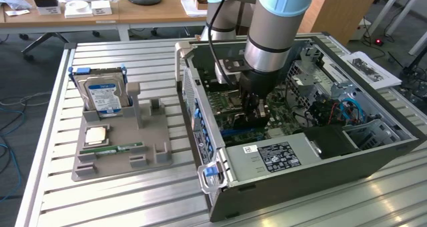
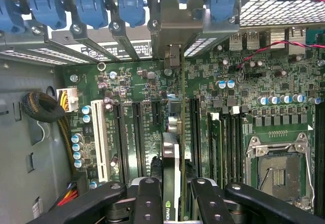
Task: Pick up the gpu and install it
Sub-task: 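Insert the gpu into the slot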
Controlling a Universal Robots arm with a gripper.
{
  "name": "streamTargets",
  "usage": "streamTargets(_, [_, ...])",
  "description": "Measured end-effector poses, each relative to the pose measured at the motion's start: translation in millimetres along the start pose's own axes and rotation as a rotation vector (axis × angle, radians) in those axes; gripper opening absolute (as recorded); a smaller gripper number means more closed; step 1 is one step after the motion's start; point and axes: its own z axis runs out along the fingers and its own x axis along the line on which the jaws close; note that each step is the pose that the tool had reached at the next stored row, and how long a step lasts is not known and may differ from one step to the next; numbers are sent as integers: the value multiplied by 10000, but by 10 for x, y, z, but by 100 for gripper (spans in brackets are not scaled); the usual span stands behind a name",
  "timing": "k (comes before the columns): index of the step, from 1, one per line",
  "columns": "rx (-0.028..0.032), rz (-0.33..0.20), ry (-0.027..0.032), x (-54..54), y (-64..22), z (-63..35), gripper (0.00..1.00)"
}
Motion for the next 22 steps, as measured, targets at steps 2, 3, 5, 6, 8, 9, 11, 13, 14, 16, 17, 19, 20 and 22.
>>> streamTargets(2, [-1, -23, 0, 0, 0, 0, 27])
streamTargets(3, [-2, -49, -1, 0, 0, 0, 27])
streamTargets(5, [-4, -120, -3, 0, -1, 0, 27])
streamTargets(6, [-5, -142, -4, 0, -2, 0, 27])
streamTargets(8, [-5, -144, -5, 0, -4, -1, 27])
streamTargets(9, [-6, -144, -3, 0, -5, -6, 27])
streamTargets(11, [-5, -144, -6, -1, -8, -11, 27])
streamTargets(13, [-6, -148, -7, -1, -16, -11, 27])
streamTargets(14, [-11, -147, -5, -2, -22, -11, 27])
streamTargets(16, [-19, -146, -4, -3, -32, -11, 27])
streamTargets(17, [-21, -144, -3, -3, -33, -12, 27])
streamTargets(19, [-22, -147, -5, -4, -35, -12, 27])
streamTargets(20, [-22, -148, -4, -4, -35, -13, 27])
streamTargets(22, [-23, -151, 3, -4, -36, -17, 27])
